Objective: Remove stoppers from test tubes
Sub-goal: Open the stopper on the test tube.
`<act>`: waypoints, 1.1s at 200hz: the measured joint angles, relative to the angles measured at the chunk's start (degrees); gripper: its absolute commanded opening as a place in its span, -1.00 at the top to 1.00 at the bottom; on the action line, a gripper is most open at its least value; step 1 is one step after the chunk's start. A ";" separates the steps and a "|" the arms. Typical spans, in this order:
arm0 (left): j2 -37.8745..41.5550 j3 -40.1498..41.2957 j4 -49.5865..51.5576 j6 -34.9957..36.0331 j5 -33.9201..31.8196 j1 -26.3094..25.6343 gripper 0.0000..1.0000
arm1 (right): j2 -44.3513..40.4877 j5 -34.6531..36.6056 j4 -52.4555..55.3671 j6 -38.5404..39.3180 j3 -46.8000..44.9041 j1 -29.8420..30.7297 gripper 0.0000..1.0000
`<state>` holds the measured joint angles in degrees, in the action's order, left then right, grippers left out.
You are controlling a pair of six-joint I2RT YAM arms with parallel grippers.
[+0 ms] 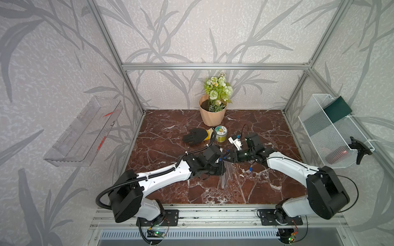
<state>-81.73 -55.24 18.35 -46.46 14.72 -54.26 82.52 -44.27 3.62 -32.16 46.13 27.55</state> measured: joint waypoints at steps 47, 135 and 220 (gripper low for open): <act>-0.15 0.00 -0.02 0.02 0.09 0.00 0.92 | 0.28 -0.39 -0.83 -0.79 0.00 0.00 0.32; -0.22 0.00 0.02 0.39 0.17 0.00 0.95 | 0.42 -0.74 -2.10 -1.60 0.00 0.04 0.54; -0.22 0.00 0.00 0.44 -0.11 0.00 0.99 | 0.50 -0.79 -2.10 -2.21 0.46 0.17 0.68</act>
<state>-81.95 -55.24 18.35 -46.02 14.61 -54.26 83.02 -45.06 1.52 -34.37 46.59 27.73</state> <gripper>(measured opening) 0.142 0.180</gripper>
